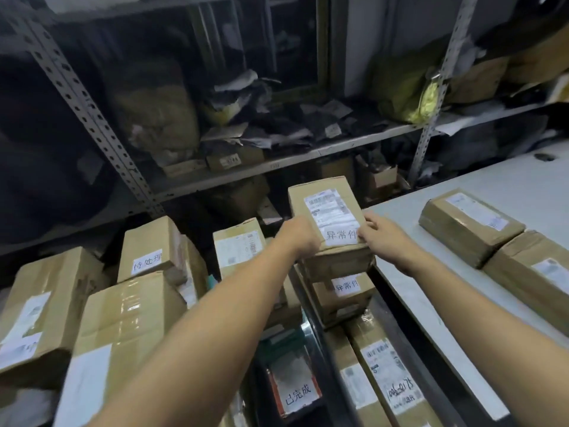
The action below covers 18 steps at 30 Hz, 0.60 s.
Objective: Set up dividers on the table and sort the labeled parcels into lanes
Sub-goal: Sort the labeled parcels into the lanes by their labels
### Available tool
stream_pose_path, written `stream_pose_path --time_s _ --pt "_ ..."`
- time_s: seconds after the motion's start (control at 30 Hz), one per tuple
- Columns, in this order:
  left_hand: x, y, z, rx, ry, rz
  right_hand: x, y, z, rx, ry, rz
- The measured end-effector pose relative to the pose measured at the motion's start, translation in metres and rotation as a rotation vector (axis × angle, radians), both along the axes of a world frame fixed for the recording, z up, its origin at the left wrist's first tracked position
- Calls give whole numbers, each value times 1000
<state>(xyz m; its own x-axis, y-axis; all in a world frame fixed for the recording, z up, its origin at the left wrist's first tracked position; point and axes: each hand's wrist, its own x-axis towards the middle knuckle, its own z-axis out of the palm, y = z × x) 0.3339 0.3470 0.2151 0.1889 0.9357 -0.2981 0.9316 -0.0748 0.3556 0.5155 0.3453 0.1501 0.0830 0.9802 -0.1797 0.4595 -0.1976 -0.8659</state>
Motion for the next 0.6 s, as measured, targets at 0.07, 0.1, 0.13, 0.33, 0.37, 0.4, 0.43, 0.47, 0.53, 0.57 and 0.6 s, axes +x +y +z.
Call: stream_pose_path --time_s 0.07,0.1,0.13,0.33,0.37,0.4,0.43,0.47,0.53,0.57,0.6 --pt "13 10 -15 -2 69 -27 6 6 -18 -55 -34 -9" --pt "17 15 -23 -21 67 -10 8 8 -26 -76 -47 -8" --pt "20 20 -32 -42 67 8 11 10 -33 -90 -55 -3" --pt "28 30 -61 -128 195 -50 14 16 -62 -127 -84 12" --pt "26 30 -64 -138 212 -59 14 17 -63 -135 -94 20" --pt "24 31 -65 -148 235 -76 13 18 -63 -148 -108 36" --pt "23 31 -64 -162 262 -95 12 19 -62 -163 -125 55" --pt "21 31 -60 -172 292 -117 11 20 -59 -177 -146 72" --pt "19 32 -49 -181 335 -153 8 19 -51 -171 -215 76" --pt "16 33 -41 -169 332 -162 5 19 -44 -136 -265 54" --pt "13 34 -31 -139 311 -163 1 17 -35 -79 -315 23"
